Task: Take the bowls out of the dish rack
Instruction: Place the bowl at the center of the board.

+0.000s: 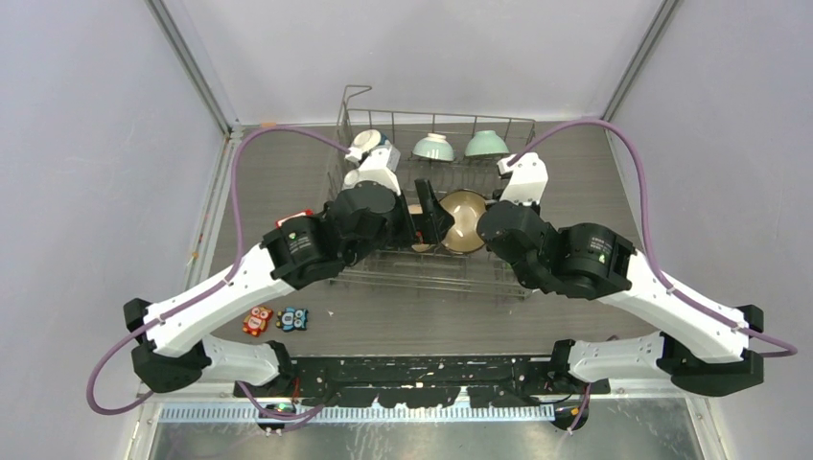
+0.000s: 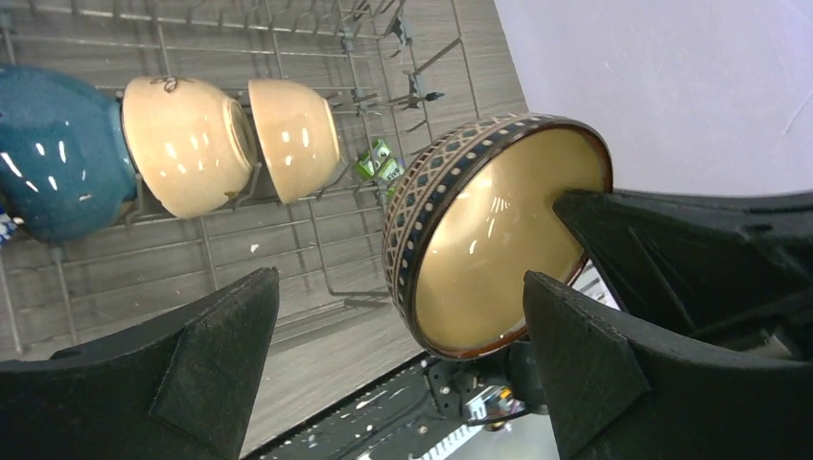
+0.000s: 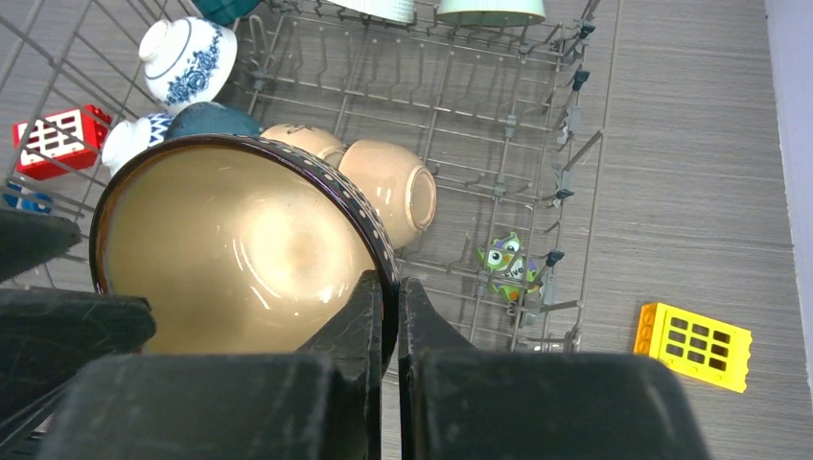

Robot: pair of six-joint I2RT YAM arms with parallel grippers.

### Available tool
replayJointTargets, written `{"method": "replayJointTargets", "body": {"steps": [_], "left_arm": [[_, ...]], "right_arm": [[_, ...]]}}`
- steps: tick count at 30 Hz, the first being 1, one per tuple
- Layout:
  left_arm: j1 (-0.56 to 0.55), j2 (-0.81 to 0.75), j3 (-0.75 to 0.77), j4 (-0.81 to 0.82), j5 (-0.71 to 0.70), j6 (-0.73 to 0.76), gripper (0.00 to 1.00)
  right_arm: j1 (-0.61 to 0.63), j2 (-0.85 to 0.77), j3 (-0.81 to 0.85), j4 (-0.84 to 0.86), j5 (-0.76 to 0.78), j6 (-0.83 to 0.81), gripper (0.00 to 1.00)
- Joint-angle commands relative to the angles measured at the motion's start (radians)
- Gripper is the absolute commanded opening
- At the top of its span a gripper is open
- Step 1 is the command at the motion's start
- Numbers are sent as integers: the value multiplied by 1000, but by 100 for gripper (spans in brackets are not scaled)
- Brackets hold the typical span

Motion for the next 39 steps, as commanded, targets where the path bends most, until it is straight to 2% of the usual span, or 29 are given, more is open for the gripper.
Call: {"method": "replayJointTargets", "body": {"steps": [1, 6, 11, 20, 25, 28, 35, 39], "left_arm": [[32, 5, 21, -1, -11, -173, 100], [39, 25, 49, -59, -97, -138, 100], [56, 50, 66, -71, -111, -108, 100], [59, 88, 80, -17, -95, -59, 81], [59, 129, 125, -40, -108, -26, 75], [59, 160, 162, -89, -130, -19, 64], [60, 227, 248, -200, -173, -6, 62], [59, 249, 261, -216, -177, 2, 47]], "right_arm": [[-25, -19, 9, 132, 43, 69, 1], [-80, -11, 8, 140, -11, 89, 1], [-158, -8, 0, 165, -131, 103, 1], [-173, 1, -1, 172, -160, 111, 1], [-173, 8, -8, 172, -172, 119, 1], [-173, 13, -14, 172, -158, 120, 1], [-173, 34, -11, 174, -153, 116, 1], [-173, 39, -7, 171, -148, 115, 1]]}}
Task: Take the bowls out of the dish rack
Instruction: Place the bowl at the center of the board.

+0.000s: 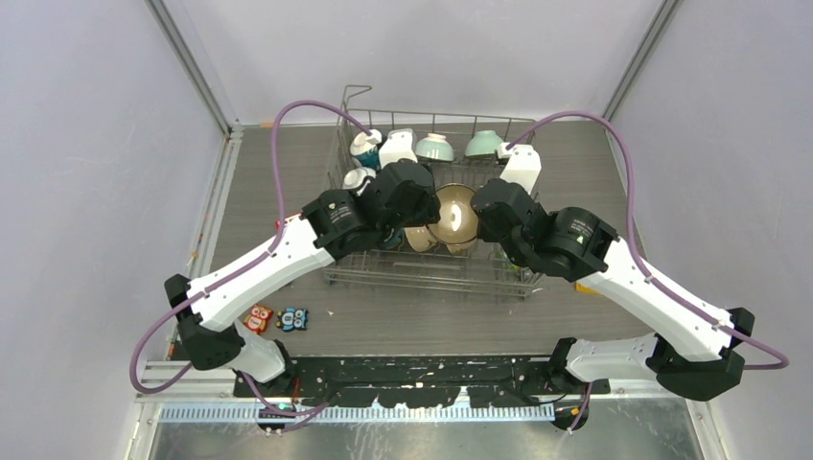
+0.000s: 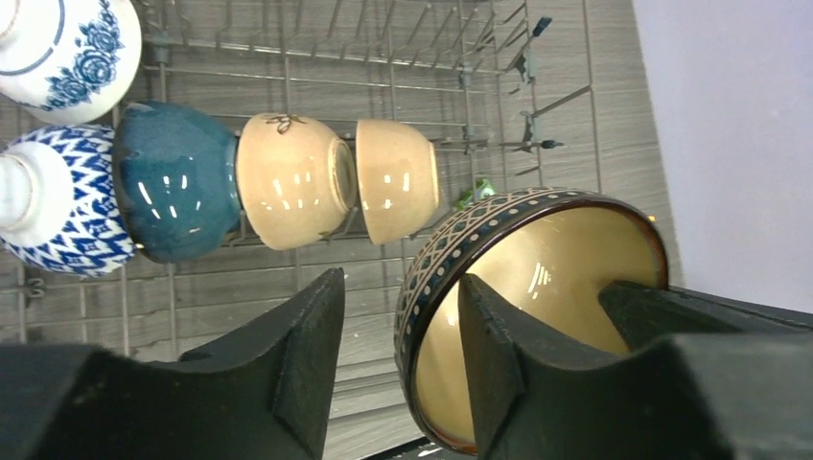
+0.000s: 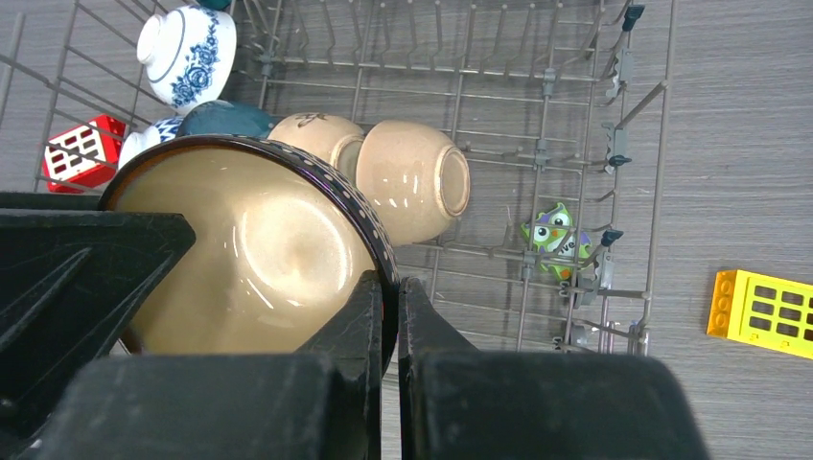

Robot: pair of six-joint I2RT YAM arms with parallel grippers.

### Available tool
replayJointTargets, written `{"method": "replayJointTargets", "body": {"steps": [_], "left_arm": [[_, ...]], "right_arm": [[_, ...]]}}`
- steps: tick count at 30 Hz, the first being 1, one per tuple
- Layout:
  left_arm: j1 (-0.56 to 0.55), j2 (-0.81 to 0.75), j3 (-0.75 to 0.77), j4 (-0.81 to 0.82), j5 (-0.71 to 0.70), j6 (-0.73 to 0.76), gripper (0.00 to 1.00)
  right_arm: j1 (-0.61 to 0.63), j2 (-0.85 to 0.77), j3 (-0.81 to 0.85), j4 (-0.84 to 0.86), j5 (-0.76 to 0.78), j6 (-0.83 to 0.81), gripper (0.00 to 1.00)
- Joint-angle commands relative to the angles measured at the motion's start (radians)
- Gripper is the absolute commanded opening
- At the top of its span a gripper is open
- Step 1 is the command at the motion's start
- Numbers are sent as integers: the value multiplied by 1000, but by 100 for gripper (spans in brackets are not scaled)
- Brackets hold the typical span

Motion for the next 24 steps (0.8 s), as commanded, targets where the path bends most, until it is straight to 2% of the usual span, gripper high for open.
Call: {"method": "replayJointTargets", "body": {"steps": [1, 4, 11, 13, 18, 24], "left_arm": [[2, 16, 50, -42, -41, 24, 41], [2, 23, 56, -44, -38, 26, 31], [3, 26, 57, -54, -38, 31, 29], [2, 22, 53, -53, -36, 33, 31], [2, 14, 50, -67, -25, 47, 44], [2, 0, 32, -80, -16, 46, 42]], "right_arm": [[-3, -13, 21, 96, 38, 36, 1], [-4, -9, 22, 96, 36, 38, 1], [-5, 2, 24, 100, 27, 42, 1], [-4, 5, 24, 102, 25, 44, 1], [-6, 5, 24, 102, 30, 40, 1], [-9, 5, 16, 102, 32, 43, 1]]}}
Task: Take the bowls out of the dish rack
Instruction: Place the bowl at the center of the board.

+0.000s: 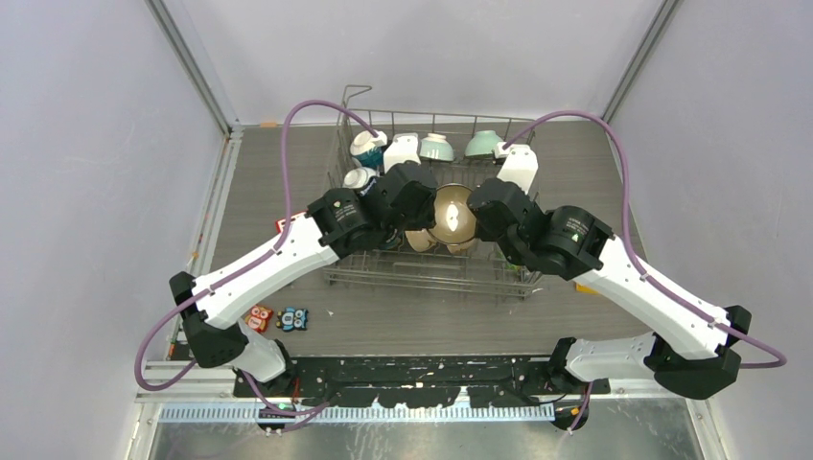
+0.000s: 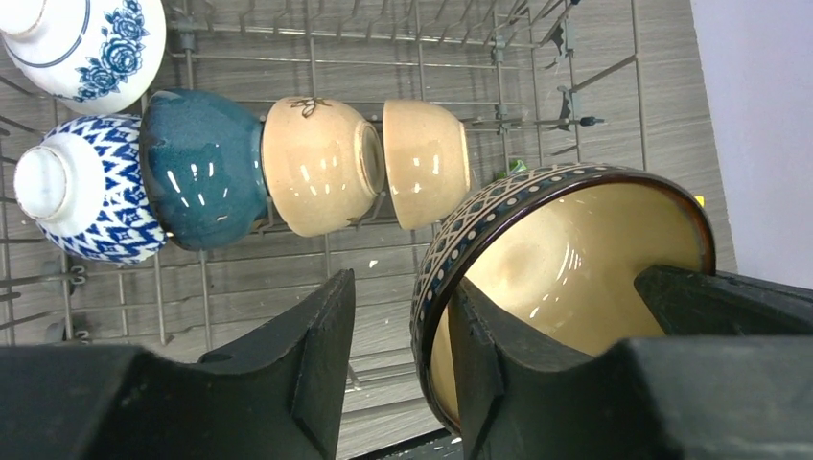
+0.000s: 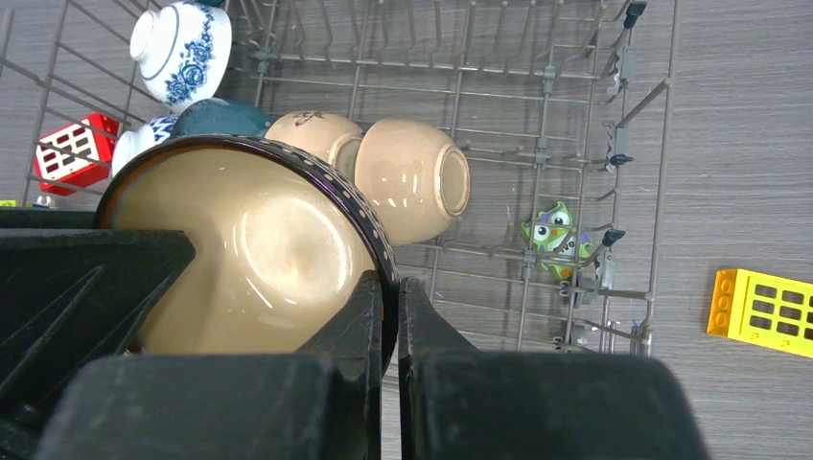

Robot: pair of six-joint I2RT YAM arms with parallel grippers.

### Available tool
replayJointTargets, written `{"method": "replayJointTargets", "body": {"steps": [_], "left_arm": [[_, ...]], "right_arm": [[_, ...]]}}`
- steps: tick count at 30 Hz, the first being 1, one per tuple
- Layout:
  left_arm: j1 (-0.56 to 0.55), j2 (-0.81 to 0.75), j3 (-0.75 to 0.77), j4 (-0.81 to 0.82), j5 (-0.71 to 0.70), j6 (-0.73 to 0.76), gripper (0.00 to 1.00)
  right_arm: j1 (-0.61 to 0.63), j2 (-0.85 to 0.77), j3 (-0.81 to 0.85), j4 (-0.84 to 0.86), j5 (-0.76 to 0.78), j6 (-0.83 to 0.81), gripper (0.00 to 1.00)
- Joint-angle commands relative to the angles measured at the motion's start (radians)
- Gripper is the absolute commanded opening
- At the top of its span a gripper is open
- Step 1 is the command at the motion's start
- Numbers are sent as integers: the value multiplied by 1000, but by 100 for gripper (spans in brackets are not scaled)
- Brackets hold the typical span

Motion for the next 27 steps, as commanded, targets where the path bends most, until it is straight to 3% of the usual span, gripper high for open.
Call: {"method": "replayJointTargets", "body": {"steps": [1, 9, 11, 13, 15, 18, 20, 25, 27], "left_arm": [[0, -28, 11, -10, -8, 7, 40], [-3, -16, 6, -1, -2, 5, 17], [-4, -13, 8, 4, 0, 9, 2], [-4, -12, 12, 5, 2, 15, 0], [-4, -17, 16, 10, -1, 29, 0], [-4, -25, 33, 13, -17, 58, 0], [0, -28, 52, 7, -35, 79, 0], [49, -52, 110, 0, -64, 146, 0], [88, -74, 129, 4, -76, 176, 0]], "right_arm": [[-5, -9, 15, 103, 32, 43, 1], [-6, -5, 12, 106, 20, 46, 1], [-6, -6, 12, 105, 17, 46, 1], [-6, -7, 12, 106, 4, 43, 1], [-6, -17, 10, 115, -23, 28, 14], [-7, -39, 10, 125, -67, 7, 52], [-6, -53, 25, 114, -75, -13, 68], [-6, -75, 103, 19, -84, -114, 99], [-6, -105, 100, -5, -57, -139, 100]]}}
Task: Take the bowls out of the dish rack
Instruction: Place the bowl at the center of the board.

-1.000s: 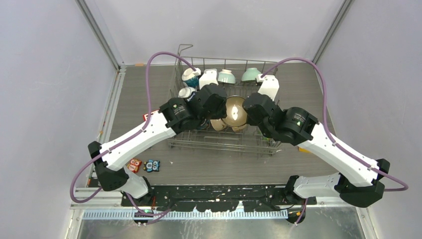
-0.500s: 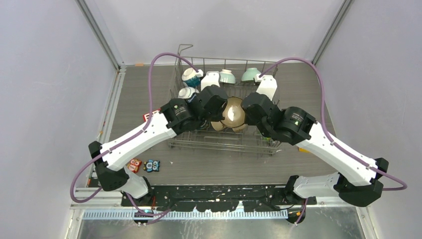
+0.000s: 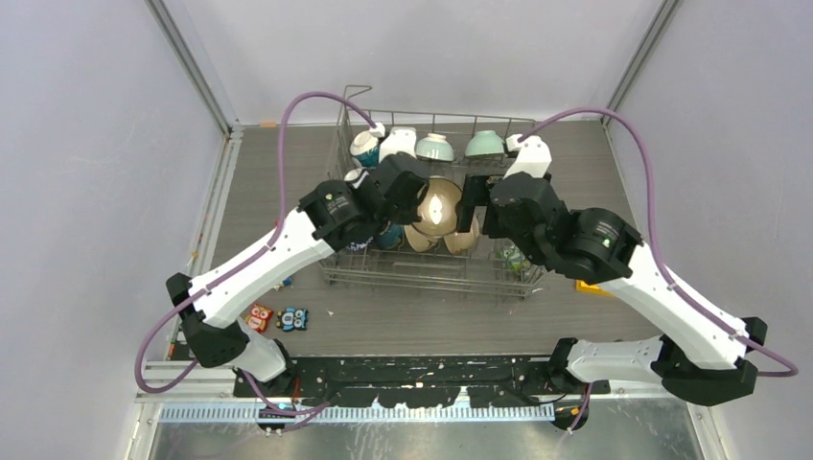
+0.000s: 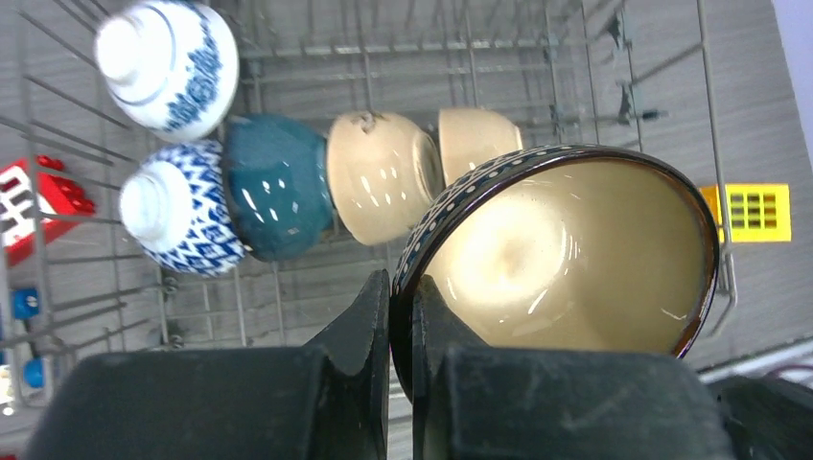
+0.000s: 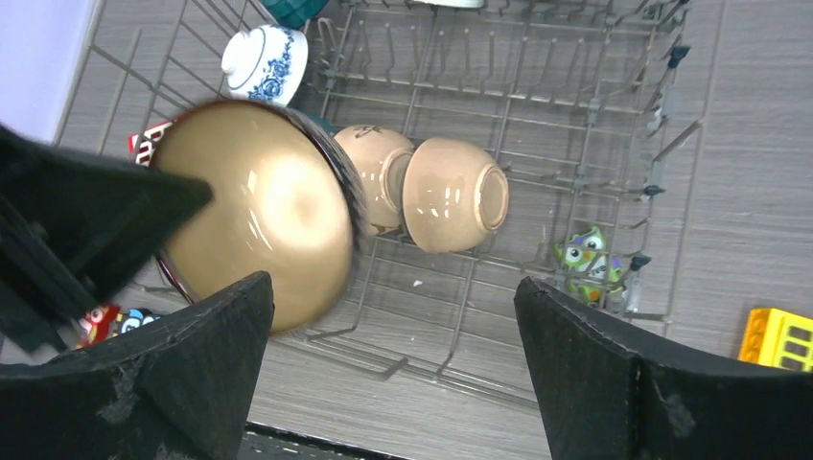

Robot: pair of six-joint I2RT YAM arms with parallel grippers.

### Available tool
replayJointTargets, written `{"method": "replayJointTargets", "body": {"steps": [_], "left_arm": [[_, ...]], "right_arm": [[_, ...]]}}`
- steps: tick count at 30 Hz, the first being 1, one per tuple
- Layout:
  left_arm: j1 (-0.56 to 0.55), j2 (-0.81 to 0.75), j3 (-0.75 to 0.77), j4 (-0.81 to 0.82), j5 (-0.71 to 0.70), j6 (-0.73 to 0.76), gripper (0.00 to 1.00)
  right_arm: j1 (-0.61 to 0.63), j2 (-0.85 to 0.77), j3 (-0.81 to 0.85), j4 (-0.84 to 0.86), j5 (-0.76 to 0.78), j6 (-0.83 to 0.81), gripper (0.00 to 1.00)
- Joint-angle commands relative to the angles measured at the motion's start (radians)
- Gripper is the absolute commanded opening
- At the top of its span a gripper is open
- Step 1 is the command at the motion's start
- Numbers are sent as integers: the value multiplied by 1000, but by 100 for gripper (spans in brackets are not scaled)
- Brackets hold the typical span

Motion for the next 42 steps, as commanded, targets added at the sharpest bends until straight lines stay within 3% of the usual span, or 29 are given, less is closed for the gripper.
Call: {"method": "replayJointTargets", "body": {"steps": [1, 6, 11, 17, 23, 34, 42], "left_arm": [[90, -90, 106, 77, -73, 74, 0], [242, -144, 130, 111, -46, 109, 0], [451, -135, 135, 121, 69, 74, 0], [704, -108, 126, 160, 214, -3, 0], [878, -42, 128, 152, 271, -108, 0], [1041, 70, 75, 168, 260, -256, 0], [1067, 168, 70, 103, 215, -346, 0]], "right_arm": [[-4, -87, 37, -42, 44, -89, 100], [-4, -309, -175, 111, 98, -107, 100], [-4, -513, -375, 263, 26, -109, 100], [-5, -628, -508, 296, 31, -95, 100], [-4, -691, -586, 303, 90, -81, 100], [-4, -716, -644, 320, 135, -67, 100], [-5, -691, -668, 342, 167, -65, 100]]}}
